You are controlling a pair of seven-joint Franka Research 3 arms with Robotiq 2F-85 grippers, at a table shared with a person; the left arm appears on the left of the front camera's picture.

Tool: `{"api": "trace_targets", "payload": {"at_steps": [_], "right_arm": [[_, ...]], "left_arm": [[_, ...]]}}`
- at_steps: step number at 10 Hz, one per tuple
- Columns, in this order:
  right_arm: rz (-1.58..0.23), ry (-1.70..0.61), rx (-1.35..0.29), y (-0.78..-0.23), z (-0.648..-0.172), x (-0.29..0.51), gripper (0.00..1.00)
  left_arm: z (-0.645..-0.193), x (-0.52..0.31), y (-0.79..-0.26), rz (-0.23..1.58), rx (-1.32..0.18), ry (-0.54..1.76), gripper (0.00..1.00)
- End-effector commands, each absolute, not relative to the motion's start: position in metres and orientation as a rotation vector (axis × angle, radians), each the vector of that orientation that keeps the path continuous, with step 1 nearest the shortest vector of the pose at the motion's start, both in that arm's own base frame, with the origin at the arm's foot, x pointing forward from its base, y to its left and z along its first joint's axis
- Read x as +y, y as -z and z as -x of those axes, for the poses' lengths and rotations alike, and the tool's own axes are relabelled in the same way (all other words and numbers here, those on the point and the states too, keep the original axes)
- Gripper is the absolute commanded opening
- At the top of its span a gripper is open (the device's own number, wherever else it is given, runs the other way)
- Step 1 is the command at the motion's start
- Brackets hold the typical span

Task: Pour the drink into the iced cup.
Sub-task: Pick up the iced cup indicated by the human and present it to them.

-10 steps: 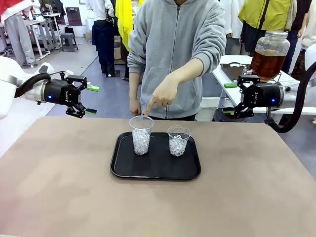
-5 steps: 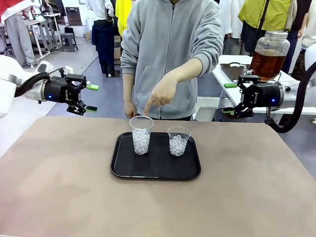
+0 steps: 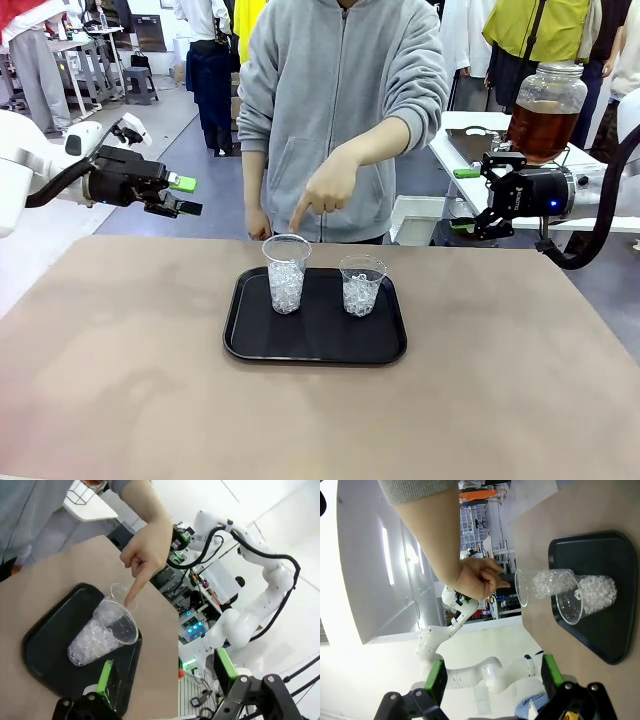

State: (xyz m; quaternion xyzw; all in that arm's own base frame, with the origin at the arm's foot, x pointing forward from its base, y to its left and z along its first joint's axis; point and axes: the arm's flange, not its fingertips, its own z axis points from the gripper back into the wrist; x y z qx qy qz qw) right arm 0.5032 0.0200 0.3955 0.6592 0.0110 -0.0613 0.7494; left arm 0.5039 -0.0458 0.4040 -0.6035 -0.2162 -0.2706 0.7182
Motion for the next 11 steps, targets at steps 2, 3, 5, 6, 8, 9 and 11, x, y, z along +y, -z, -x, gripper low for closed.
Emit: {"api": "trace_targets", "payload": {"at_steps": [2,3,5,6,8,9,11], "right_arm": [[-1.439,0.139,0.018,-0.397,-0.504,0.019,1.0],[-1.439,0.139,0.018,-0.397,-0.504,0.019,1.0],[-1.439,0.139,0.018,-0.397,-0.504,0.019,1.0],[-1.439,0.139,0.018,-0.397,-0.504,0.019,1.0],[-1.439,0.139,0.018,-0.397,-0.504,0.019,1.0],[-1.439,0.139,0.018,-0.397,-0.504,0.019,1.0],[-1.439,0.139,0.018,-0.397,-0.504,0.019,1.0]], "left_arm": [[-0.505,-0.045,-0.405,1.334,-0.463,0.56,1.0],[-0.505,-0.045,-0.405,1.334,-0.463,0.56,1.0],[-0.505,-0.045,-0.403,1.332,-0.472,0.585,1.0],[-0.506,-0.045,-0.399,1.301,-0.589,0.686,1.0],[-0.505,-0.048,-0.382,1.24,-0.778,0.9,1.0],[-0.501,-0.053,-0.375,1.184,-0.862,0.959,1.0],[-0.492,-0.063,-0.366,1.096,-1.006,1.025,1.0]]}}
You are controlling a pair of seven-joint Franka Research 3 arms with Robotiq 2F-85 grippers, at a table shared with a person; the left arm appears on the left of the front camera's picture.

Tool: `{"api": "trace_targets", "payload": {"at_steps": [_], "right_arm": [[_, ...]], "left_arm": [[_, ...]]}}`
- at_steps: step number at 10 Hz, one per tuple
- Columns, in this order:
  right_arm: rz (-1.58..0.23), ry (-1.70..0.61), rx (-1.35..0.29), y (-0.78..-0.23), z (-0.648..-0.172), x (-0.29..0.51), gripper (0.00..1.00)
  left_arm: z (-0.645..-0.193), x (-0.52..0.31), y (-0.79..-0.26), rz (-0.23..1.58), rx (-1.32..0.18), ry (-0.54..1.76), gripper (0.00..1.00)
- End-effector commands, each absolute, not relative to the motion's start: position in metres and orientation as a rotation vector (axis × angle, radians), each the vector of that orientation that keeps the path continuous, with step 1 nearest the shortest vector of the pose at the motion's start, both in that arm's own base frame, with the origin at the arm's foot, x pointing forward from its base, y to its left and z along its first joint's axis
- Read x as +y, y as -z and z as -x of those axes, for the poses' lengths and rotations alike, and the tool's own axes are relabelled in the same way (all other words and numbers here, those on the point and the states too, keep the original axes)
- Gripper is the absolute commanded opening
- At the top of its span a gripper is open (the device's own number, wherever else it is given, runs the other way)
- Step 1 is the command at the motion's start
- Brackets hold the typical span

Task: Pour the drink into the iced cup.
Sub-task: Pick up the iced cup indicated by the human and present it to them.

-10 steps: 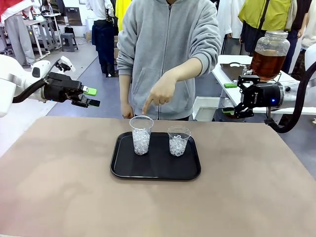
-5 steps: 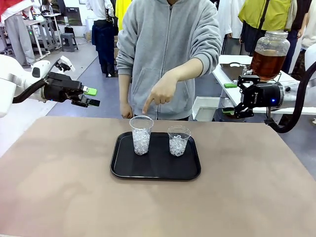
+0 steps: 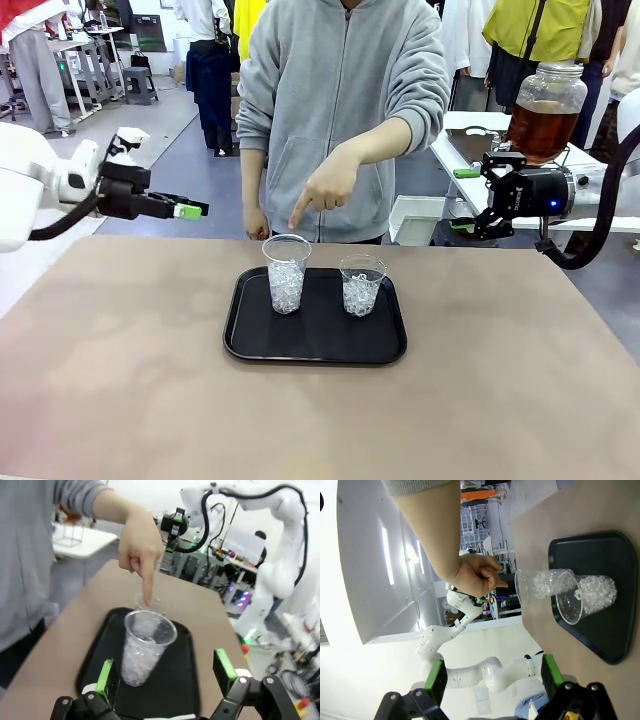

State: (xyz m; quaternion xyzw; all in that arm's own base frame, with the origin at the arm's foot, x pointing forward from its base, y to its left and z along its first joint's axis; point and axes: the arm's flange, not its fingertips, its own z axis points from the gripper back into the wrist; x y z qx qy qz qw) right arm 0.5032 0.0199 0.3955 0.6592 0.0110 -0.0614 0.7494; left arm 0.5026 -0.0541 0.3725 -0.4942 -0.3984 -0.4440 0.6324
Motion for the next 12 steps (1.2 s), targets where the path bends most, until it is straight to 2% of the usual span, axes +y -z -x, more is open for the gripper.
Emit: {"api": "trace_targets", "payload": {"at_steps": [1,4,5,9,12], "right_arm": [[-1.439,0.139,0.018,-0.397,-0.504,0.019,1.0],[-1.439,0.139,0.018,-0.397,-0.504,0.019,1.0],[-1.439,0.139,0.018,-0.397,-0.504,0.019,1.0],[-1.439,0.139,0.018,-0.397,-0.504,0.019,1.0],[-1.439,0.139,0.018,-0.397,-0.504,0.019,1.0]], "left_arm": [[-0.488,-0.068,-0.36,1.082,-1.039,1.05,1.0],[-0.486,-0.066,-0.352,1.163,-0.949,1.073,1.0],[-0.489,-0.069,-0.351,1.102,-1.0,1.08,1.0],[-0.488,-0.069,-0.349,1.113,-0.99,1.081,1.0],[-0.494,-0.081,-0.318,1.024,-1.14,1.238,1.0]]}}
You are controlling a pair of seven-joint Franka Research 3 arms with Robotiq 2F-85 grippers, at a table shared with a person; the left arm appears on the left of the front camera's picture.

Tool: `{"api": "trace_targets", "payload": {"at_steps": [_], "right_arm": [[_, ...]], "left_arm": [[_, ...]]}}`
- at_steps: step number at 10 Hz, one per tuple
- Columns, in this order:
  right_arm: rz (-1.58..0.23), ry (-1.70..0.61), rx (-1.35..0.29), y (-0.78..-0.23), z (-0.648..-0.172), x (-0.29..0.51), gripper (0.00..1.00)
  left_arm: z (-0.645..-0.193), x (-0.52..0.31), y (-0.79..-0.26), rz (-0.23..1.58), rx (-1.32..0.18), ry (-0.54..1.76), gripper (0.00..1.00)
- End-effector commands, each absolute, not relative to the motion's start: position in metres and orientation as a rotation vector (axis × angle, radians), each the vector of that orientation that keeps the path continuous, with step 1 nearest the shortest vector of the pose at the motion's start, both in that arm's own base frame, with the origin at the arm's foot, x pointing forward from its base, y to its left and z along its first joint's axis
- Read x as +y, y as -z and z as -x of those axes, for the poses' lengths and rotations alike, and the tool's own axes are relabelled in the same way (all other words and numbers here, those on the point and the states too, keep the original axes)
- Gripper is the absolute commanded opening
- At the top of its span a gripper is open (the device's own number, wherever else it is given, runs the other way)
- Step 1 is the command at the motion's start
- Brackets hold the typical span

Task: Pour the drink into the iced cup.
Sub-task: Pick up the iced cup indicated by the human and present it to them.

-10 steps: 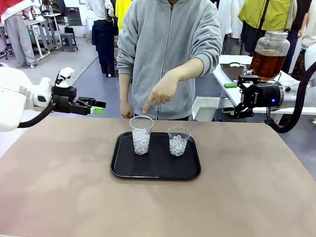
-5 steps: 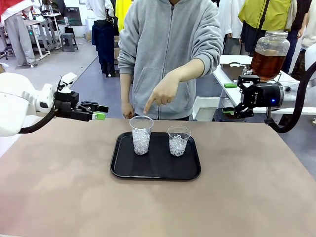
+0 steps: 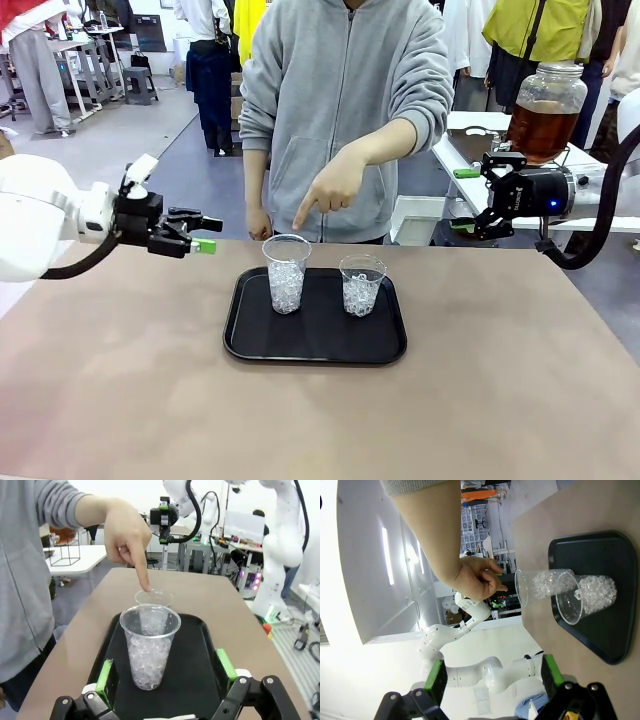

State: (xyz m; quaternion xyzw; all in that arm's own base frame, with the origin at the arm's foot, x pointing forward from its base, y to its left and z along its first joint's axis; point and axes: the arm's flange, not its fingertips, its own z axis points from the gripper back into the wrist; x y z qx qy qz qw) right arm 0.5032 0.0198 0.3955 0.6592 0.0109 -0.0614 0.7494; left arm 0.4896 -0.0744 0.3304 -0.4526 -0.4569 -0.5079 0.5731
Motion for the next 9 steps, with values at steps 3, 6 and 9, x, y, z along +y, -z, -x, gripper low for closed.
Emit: {"api": "trace_targets", "payload": {"at_steps": [3,6,9], "right_arm": [[-1.439,0.139,0.018,-0.397,-0.504,0.019,1.0],[-1.439,0.139,0.018,-0.397,-0.504,0.019,1.0],[-1.439,0.139,0.018,-0.397,-0.504,0.019,1.0]], "left_arm": [[-0.489,-0.093,-0.3,0.971,-1.237,1.26,1.0],[-0.489,-0.107,-0.283,1.004,-1.232,1.238,1.0],[-0.491,-0.118,-0.271,1.02,-1.205,1.241,1.0]]}}
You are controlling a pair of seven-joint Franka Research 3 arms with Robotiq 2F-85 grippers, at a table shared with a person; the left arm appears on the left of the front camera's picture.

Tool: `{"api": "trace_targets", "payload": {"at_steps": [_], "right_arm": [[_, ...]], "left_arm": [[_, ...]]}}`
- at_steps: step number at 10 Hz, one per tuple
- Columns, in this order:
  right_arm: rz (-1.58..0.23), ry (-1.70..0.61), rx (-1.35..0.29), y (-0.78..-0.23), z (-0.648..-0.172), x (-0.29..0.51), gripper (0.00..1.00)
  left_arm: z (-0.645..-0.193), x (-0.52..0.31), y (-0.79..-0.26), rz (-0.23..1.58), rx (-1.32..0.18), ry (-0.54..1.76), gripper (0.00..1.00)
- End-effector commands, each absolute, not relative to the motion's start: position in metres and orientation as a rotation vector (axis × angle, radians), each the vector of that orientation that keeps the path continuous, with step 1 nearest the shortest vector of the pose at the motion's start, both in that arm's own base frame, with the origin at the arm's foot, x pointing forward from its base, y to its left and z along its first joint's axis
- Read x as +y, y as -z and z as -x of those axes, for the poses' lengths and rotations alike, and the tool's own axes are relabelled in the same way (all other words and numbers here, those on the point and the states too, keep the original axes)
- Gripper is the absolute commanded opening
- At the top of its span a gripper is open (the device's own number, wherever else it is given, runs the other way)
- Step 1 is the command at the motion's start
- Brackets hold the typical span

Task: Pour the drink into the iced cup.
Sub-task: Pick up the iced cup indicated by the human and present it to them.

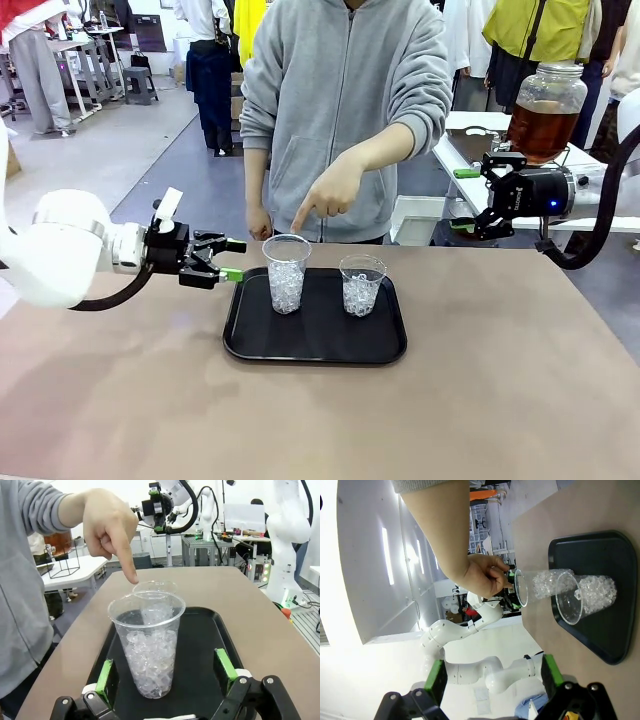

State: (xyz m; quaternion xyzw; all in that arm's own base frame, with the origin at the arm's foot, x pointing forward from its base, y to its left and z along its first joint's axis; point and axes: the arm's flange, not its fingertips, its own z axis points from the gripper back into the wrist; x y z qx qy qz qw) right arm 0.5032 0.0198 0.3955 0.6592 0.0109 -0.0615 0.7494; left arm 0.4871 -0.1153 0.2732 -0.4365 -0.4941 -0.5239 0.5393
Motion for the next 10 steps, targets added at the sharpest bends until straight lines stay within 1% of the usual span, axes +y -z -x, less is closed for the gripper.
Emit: {"api": "trace_targets", "payload": {"at_steps": [1,5,10], "right_arm": [[-1.439,0.139,0.018,-0.3969,-0.5036,0.0194,1.0],[-1.439,0.139,0.018,-0.3969,-0.5036,0.0194,1.0],[-1.439,0.139,0.018,-0.3969,-0.5036,0.0194,1.0]], "left_arm": [[-0.4926,-0.1198,-0.267,1.018,-1.197,1.237,1.0],[-0.4955,-0.1241,-0.2573,1.037,-1.157,1.234,1.0],[-0.4932,-0.1192,-0.2577,1.039,-1.15,1.237,1.0]]}}
